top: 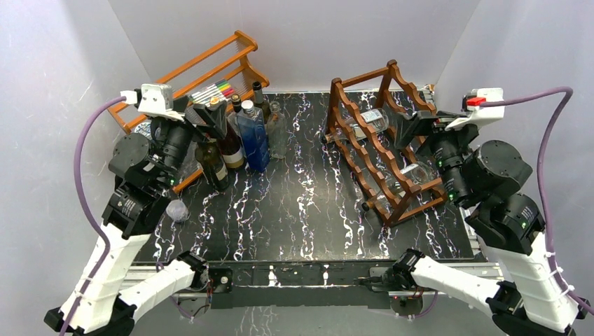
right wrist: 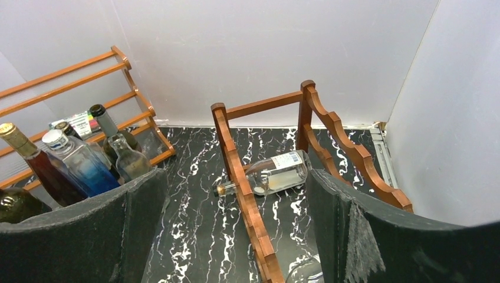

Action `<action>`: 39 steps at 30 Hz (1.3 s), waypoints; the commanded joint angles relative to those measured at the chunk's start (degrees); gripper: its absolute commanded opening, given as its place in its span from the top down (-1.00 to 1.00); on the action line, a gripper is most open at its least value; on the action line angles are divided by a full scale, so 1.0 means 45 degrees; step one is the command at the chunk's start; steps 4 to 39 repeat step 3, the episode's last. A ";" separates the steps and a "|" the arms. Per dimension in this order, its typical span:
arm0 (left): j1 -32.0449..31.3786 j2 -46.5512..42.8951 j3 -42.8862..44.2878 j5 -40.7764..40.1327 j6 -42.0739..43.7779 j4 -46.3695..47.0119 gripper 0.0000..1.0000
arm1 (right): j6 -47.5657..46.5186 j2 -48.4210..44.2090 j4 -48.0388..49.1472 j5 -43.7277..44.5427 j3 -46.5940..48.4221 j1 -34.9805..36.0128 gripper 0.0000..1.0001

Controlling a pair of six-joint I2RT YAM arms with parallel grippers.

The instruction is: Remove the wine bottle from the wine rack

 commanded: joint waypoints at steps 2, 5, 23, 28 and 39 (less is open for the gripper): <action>0.0085 -0.0129 0.0234 -0.0423 0.0008 -0.0281 -0.96 | -0.0137 -0.0295 0.0444 -0.0551 -0.0061 -0.0006 -0.96; 0.0094 -0.0115 0.0243 -0.0386 -0.0043 -0.0293 -0.97 | -0.0019 -0.0244 0.0279 -0.0499 0.0174 0.0016 -0.96; 0.0094 -0.0115 0.0243 -0.0386 -0.0043 -0.0293 -0.97 | -0.0019 -0.0244 0.0279 -0.0499 0.0174 0.0016 -0.96; 0.0094 -0.0115 0.0243 -0.0386 -0.0043 -0.0293 -0.97 | -0.0019 -0.0244 0.0279 -0.0499 0.0174 0.0016 -0.96; 0.0094 -0.0115 0.0243 -0.0386 -0.0043 -0.0293 -0.97 | -0.0019 -0.0244 0.0279 -0.0499 0.0174 0.0016 -0.96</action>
